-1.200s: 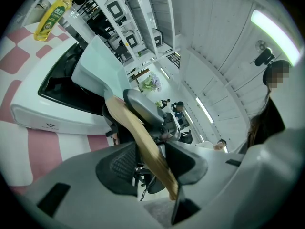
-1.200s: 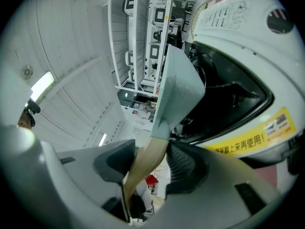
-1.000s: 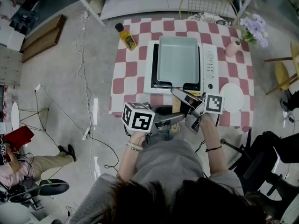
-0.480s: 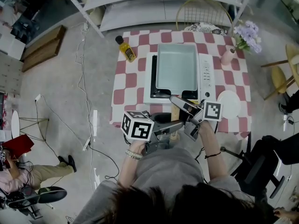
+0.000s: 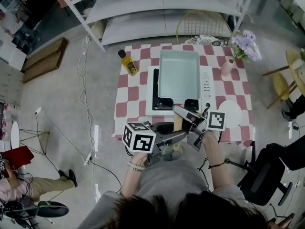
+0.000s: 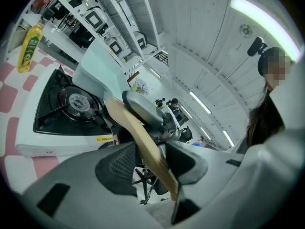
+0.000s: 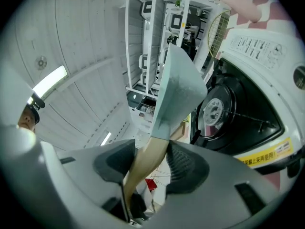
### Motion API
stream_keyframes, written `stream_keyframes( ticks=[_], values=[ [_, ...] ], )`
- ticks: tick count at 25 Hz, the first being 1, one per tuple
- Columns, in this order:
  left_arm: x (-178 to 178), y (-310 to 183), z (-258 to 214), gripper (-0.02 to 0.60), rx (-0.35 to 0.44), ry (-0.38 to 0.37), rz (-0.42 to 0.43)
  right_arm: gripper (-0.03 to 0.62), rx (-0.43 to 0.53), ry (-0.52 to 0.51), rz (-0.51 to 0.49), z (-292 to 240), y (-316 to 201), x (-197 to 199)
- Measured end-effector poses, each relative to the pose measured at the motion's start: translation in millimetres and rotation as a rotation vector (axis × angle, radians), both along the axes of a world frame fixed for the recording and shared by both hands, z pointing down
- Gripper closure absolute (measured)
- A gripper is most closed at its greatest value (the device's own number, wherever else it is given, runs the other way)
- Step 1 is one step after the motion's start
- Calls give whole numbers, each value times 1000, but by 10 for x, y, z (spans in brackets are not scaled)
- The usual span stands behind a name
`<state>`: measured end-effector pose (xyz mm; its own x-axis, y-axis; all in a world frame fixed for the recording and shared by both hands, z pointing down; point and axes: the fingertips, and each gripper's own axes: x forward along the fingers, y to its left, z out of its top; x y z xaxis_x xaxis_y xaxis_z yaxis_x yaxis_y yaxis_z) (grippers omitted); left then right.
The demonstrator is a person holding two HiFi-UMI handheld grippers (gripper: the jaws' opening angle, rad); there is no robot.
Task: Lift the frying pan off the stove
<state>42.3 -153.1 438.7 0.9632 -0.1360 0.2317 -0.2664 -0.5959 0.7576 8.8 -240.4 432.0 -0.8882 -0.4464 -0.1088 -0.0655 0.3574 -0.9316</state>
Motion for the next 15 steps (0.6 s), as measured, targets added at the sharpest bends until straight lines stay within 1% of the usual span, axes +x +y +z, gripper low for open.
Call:
stream_keyframes(
  ticks=[15],
  values=[
    [55,18,-370,383,114,9,12,373,104,-3,6,-453,23,74]
  ],
)
